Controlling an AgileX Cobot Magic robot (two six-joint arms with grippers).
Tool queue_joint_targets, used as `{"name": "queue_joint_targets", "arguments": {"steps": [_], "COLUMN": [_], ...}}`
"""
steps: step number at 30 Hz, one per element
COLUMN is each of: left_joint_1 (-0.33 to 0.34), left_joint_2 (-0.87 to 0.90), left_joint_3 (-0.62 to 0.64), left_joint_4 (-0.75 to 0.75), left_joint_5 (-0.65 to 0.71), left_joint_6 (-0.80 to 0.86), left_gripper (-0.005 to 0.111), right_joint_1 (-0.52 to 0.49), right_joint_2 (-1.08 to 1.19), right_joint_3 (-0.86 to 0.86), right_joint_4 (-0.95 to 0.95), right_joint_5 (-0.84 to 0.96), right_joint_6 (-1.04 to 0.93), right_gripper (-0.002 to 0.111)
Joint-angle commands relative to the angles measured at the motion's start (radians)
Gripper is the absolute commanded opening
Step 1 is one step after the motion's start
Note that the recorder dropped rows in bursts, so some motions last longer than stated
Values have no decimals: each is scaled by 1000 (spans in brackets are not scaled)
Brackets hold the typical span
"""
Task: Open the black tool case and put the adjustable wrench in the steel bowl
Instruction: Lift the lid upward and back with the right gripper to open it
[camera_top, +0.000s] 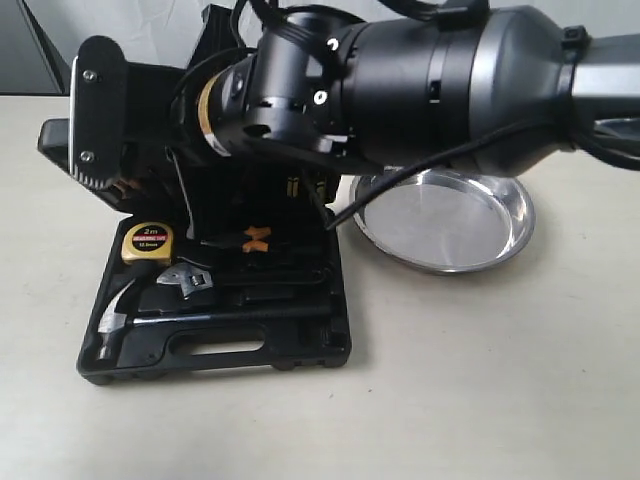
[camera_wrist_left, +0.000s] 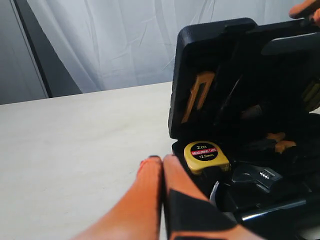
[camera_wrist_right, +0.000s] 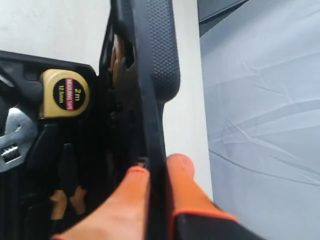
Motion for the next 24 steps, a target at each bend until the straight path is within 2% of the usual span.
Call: {"name": "queue_joint_targets", "arguments": {"steps": [1,14,24], "left_joint_1": [-1,-1,-1], "left_joint_2": [4,4,4], "left_joint_3": [-2,-2,-2], "left_joint_4": [4,4,4], "left_joint_5": [2,2,2], "left_joint_6": [-1,-1,-1], "left_gripper": [0,0,0], "right_joint_1": [-63,-220,-291], "right_joint_2": [-6,51,147], "right_joint_3": [-1,-1,-1], "right_joint_4": [-9,-10,-10], "right_joint_5": [-54,-316,-365], "right_joint_6": [14,14,14], "right_gripper": [-1,-1,-1]}}
